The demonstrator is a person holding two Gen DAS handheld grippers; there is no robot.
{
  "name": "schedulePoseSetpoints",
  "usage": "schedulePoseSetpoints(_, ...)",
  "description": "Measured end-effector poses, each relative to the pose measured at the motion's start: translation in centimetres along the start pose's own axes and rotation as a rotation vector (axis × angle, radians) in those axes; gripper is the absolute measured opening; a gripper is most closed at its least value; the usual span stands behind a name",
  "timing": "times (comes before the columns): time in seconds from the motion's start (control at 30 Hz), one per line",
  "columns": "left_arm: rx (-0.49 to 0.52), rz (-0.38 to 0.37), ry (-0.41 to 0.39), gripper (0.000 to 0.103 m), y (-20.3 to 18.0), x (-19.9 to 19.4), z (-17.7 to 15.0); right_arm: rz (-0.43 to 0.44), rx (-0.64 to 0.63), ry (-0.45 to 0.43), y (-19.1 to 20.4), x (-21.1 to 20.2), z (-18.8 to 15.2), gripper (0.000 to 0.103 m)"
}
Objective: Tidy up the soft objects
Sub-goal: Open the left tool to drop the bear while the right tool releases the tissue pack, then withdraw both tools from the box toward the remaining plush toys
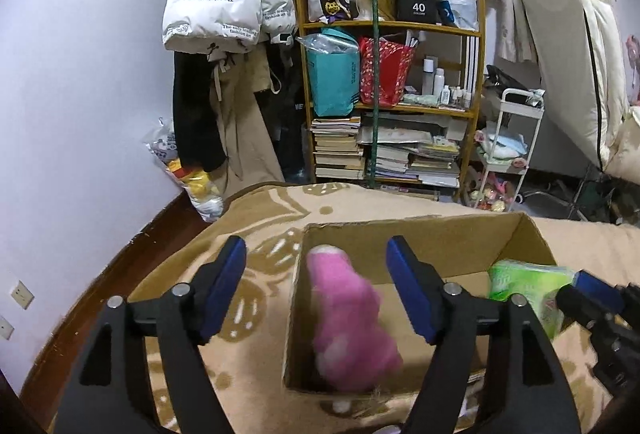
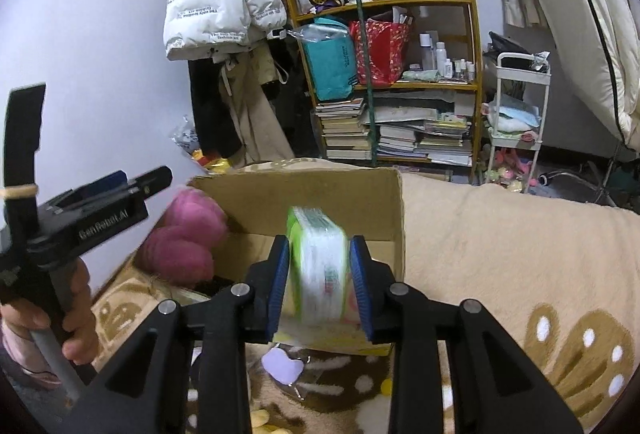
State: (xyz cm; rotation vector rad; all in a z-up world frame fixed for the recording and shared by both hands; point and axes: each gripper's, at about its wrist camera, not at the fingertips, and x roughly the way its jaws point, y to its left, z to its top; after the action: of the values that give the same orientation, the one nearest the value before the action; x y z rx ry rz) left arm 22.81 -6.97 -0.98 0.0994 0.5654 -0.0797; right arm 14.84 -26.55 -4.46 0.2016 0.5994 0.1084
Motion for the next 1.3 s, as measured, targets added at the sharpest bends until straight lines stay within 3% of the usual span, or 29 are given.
schedulePoseSetpoints(0.1,-0.001,0.009,0.009,0.076,0.2,-0.4,0.0,-0.002,-0.007,-0.007,0.2,-0.5,0.0,0.039)
schedulePoseSetpoints(0.17,0.019,0.015,0.009,0.077,0.2,-0.8,-0.1,0.005,-0.007,-0.015,0.3,-0.9,0.0,0.050)
schedulePoseSetpoints(0.3,0.063,0.045,-0.014,0.086,0.3,-2.2,-0.3,0.027,0.013,-0.024,0.2,-2.0,-0.1,0.058)
schedulePoseSetpoints(0.37,0.065,0.047,-0.020,0.087,0.6,-3.2,-0.5,0.016,0.009,-0.029,0.2,-2.6,-0.3,0.070)
schedulePoseSetpoints(0.57,0.048,0.050,-0.014,0.093,1.3,-5.2,-1.6,-0.002,0.008,-0.039,0.3,-4.6,-0.7,0.085)
schedulePoseSetpoints(0.7,0.042,0.052,-0.010,0.097,1.7,-6.8,-2.8,-0.010,0.004,-0.041,0.4,-5.7,-1.0,0.085)
schedulePoseSetpoints(0.8,0.027,0.049,-0.008,0.098,2.1,-7.7,-3.4,-0.016,-0.002,-0.043,0.6,-6.4,-1.3,0.097)
schedulePoseSetpoints(1.3,-0.017,0.036,0.027,0.099,3.8,-10.1,-6.9,-0.064,-0.027,-0.021,1.3,-8.2,-3.2,0.098)
